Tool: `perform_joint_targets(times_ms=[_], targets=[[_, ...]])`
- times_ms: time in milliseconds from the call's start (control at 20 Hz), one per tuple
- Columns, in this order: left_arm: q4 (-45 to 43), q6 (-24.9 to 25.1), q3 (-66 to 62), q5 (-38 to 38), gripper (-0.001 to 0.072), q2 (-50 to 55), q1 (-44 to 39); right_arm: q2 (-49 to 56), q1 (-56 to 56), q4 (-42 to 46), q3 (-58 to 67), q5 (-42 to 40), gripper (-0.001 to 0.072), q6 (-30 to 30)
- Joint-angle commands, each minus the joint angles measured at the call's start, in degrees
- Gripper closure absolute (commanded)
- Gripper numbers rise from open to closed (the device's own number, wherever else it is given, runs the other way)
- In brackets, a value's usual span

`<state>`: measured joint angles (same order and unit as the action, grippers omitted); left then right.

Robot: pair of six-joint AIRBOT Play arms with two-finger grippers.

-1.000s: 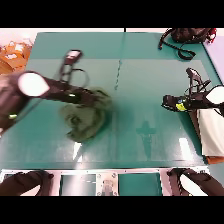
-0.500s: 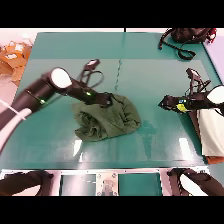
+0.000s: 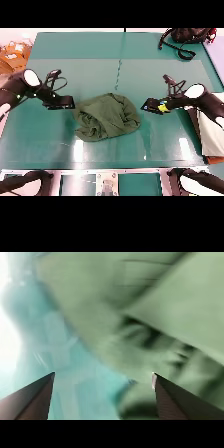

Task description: Fold the shirts.

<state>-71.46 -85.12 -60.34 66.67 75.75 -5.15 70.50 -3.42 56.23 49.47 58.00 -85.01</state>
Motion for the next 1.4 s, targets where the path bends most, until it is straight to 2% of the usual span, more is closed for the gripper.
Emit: perform_joint_targets(times_ms=[0,150,300,400,450,500,550,600,800,1000,1200,1350], targets=[[0.04,3.58,4.20,-8.76,-0.0013,4.02,2.16,7.61,-1.73,-6.40,1.99,-3.54,0.0211,1.75],[7.96,7.63,4.02,-14.25,-0.0013,9.57,2.16,12.74,-3.06,-7.19,5.70,-3.56,0.0218,1.75],[20.26,15.63,3.91,-16.55,-0.0002,13.66,2.16,16.17,-4.98,-7.26,7.76,-3.54,0.0218,3.08],[23.17,18.01,3.80,-16.26,0.0242,14.93,2.16,17.51,-5.99,-7.26,7.72,-3.32,0.0221,3.08],[23.12,18.45,3.78,-16.17,0.0393,14.97,2.16,17.94,-6.23,-7.26,7.74,-3.13,0.0266,3.08],[23.12,19.37,3.52,-15.98,0.0609,14.95,2.16,18.08,-6.34,-7.32,7.76,-3.13,0.0417,3.23],[23.04,20.44,2.60,-14.78,0.0683,14.95,2.16,18.08,-6.34,-7.32,8.11,-3.13,0.0580,3.23],[22.99,20.81,0.96,-13.22,0.0683,14.91,2.16,18.05,-6.03,-7.32,9.20,-2.84,0.0691,3.82],[20.81,19.74,-11.87,-5.73,0.0685,10.58,2.16,16.83,-3.06,-7.15,22.05,9.42,0.0693,6.27],[17.79,16.09,-27.21,-2.69,0.0685,-1.70,2.16,11.69,-0.57,-7.17,41.99,21.88,0.0693,6.45],[17.79,13.51,-38.47,-2.08,0.0684,-14.40,2.16,3.69,0.94,-7.13,58.14,27.45,0.0693,6.43],[17.29,13.42,-44.37,-1.51,0.0684,-22.34,2.16,-4.79,1.57,-7.13,61.37,27.32,0.0693,6.45]])
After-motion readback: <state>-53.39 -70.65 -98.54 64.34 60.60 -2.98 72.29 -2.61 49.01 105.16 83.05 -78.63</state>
